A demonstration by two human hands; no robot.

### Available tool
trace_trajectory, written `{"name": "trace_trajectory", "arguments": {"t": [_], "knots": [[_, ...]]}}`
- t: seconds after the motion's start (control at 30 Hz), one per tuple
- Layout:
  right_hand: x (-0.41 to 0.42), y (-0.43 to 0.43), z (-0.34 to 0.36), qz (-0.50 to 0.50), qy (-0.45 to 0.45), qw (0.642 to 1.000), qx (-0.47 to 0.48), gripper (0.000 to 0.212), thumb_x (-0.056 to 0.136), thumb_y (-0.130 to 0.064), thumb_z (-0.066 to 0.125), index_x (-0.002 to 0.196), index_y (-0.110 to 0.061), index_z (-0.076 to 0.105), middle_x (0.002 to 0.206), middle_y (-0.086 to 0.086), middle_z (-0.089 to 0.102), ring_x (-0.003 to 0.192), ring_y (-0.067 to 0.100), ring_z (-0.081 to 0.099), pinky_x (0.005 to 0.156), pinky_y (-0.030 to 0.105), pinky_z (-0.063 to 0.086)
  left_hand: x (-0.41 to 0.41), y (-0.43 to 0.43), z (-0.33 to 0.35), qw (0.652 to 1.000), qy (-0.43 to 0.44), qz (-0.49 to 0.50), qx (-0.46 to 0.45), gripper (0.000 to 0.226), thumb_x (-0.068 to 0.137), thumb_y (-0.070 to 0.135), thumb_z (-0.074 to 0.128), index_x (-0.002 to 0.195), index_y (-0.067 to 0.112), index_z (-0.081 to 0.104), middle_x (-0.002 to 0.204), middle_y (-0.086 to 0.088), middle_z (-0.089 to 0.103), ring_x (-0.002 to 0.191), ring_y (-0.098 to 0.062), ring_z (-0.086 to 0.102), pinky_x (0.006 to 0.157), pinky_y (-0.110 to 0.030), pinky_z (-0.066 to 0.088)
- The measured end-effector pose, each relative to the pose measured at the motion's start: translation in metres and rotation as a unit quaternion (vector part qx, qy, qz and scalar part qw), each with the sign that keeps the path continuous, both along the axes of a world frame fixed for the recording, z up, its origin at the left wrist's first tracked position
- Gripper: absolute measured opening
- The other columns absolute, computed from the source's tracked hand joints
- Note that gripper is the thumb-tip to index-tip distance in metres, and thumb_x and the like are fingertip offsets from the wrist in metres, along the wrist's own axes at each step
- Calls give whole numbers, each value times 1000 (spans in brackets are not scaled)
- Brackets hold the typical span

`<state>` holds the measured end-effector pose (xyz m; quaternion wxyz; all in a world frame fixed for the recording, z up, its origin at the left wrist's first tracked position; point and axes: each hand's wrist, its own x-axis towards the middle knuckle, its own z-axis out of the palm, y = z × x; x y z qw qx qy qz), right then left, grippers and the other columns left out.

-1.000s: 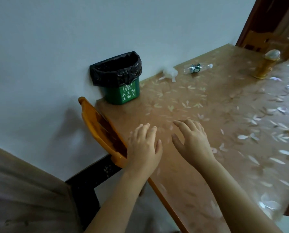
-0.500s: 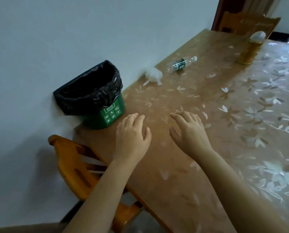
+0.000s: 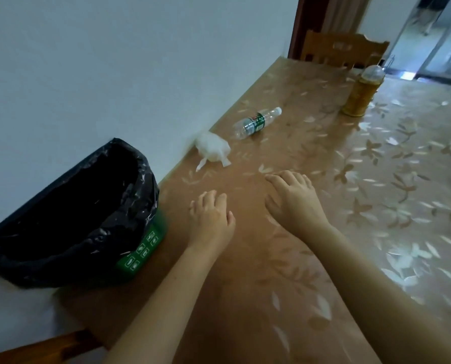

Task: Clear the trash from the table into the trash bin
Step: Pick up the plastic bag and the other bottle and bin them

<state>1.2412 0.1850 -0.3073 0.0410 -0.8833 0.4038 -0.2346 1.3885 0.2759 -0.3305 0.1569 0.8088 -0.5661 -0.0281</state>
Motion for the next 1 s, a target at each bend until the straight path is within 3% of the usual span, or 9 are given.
{"name": "trace_trajectory", "arguments": {"t": [0.17,0.33,0.53,0.67,0.8,0.9,1.0], "knots": [[33,-81,-33,27,34,999,30,35,76,-14,64,109,-3,58,104,20,62,100,41,55,89,56,39,22,-67,-34,999,1,40,-12,42,92,25,43,131,12,40,141,-12,39,131,-26,28,109,-43,21],[65,-148,-73,48,59,995,63,41,79,-16,60,118,-6,53,113,18,58,106,39,50,94,51,36,48,-120,-81,998,-1,61,-7,44,88,21,50,129,8,42,139,-17,40,130,-32,30,106,-48,26],[97,-220,-113,46,37,996,66,50,76,-13,60,124,-10,47,122,15,54,112,35,45,94,44,35,81,-178,-109,996,-26,60,-68,43,77,13,65,117,3,53,125,-24,52,118,-42,45,95,-56,37],[119,-262,-130,39,37,997,53,50,75,-14,59,123,-8,46,125,15,51,115,35,41,96,48,33,101,-202,-123,990,-54,63,-114,40,74,17,67,112,5,58,119,-25,58,111,-42,53,86,-57,45],[142,-300,-133,40,50,997,35,53,77,-19,59,126,-7,42,131,17,45,120,36,37,98,50,31,118,-217,-137,986,-63,61,-139,49,81,32,41,125,12,44,128,-20,53,119,-38,47,93,-55,43],[157,-322,-131,52,47,997,20,60,77,-20,62,131,-9,38,134,17,43,125,35,33,101,49,28,129,-227,-144,983,-75,43,-162,52,82,34,40,131,16,34,136,-19,46,128,-34,36,101,-52,34],[169,-336,-127,68,60,996,25,61,79,-22,60,134,-11,35,135,13,43,128,32,28,104,47,23,136,-233,-143,977,-75,33,-196,48,79,27,48,123,13,38,137,-19,45,129,-33,31,100,-53,37]]}}
